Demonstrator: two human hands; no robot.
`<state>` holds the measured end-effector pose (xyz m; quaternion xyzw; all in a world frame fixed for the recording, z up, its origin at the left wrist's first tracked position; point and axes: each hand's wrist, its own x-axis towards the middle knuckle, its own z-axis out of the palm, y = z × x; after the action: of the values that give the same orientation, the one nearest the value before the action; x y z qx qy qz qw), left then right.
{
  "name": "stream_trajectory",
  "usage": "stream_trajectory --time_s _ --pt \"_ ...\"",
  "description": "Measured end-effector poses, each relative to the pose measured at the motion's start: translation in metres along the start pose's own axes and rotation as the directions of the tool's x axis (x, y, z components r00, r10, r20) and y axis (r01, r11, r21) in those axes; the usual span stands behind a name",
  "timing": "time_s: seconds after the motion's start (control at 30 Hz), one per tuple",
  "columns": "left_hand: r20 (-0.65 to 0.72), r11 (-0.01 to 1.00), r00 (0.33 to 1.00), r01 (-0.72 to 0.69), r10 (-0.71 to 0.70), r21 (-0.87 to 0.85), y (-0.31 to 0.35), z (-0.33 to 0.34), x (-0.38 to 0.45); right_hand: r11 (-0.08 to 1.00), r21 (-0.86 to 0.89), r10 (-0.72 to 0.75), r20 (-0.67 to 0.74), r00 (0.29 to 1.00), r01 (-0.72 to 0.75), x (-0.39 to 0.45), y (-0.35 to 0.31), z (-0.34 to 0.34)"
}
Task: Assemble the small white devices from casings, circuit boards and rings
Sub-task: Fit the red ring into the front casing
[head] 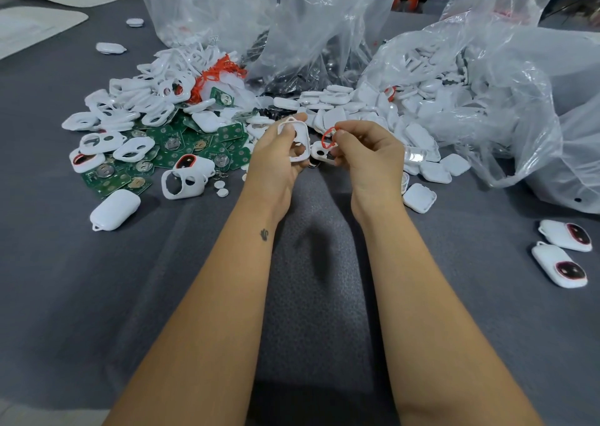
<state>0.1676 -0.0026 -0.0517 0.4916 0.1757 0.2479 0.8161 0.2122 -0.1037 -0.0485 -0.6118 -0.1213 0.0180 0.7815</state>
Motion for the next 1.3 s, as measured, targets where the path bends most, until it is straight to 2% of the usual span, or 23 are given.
stream_trajectory --time_s 0.2,0.27,0.37,0.43,0.53,0.67,0.8,0.93,1.07,1.17,1.3 --pt "-0.024 0.997 0.996 -0.082 0.082 0.007 -0.003 -0.0015 -0.0021 0.997 -0.066 -0.046 0.069 0.997 0.051 -0.0063 -0.0019 0.0048" --pt "-0.035 0.996 0.996 -0.087 0.087 0.002 -0.003 -0.0027 -0.0017 0.999 -0.033 -0.035 0.009 0.999 0.035 -0.0053 -0.0026 0.0049" --pt "-0.036 0.998 0.997 -0.07 0.07 0.003 -0.0028 -0.0024 -0.0015 0.991 0.122 0.068 -0.061 0.996 -0.06 -0.0019 -0.0044 0.0015" --pt "0.015 0.997 0.997 -0.075 0.075 -0.008 -0.0023 -0.0001 -0.0027 0.976 0.181 0.126 -0.019 0.992 -0.121 -0.0015 -0.0047 0.001" --pt "0.068 0.994 0.993 -0.101 0.099 0.029 -0.0028 0.002 -0.0043 0.985 0.121 0.114 0.069 0.991 -0.121 -0.0045 -0.004 0.004" --pt "0.027 0.986 0.995 -0.101 0.098 0.133 -0.0054 0.0022 -0.0037 0.994 0.082 0.065 0.104 0.992 -0.073 -0.0073 -0.0043 0.0074" --pt "0.038 0.999 0.999 -0.024 0.023 0.033 -0.0039 0.0015 -0.0029 0.992 0.11 0.046 0.116 0.992 -0.058 -0.0066 -0.0046 0.0042" --pt "0.085 0.999 0.996 0.018 -0.014 -0.043 -0.0021 0.0016 -0.0036 0.963 0.245 0.08 0.131 0.988 -0.11 -0.0044 -0.0044 0.0025" --pt "0.038 0.986 0.998 0.049 -0.043 -0.159 -0.0002 0.0026 -0.0034 0.921 0.36 0.114 0.108 0.988 -0.145 -0.0008 -0.0064 -0.0004" --pt "0.006 0.97 0.999 0.05 -0.05 -0.239 0.0011 0.0009 -0.001 0.954 0.291 0.087 -0.029 0.996 -0.075 0.001 -0.0066 -0.0018" --pt "0.004 0.967 0.999 0.043 -0.043 -0.251 0.0001 0.0013 0.0 0.998 0.013 -0.067 -0.119 0.991 0.069 -0.0008 -0.005 0.0001"
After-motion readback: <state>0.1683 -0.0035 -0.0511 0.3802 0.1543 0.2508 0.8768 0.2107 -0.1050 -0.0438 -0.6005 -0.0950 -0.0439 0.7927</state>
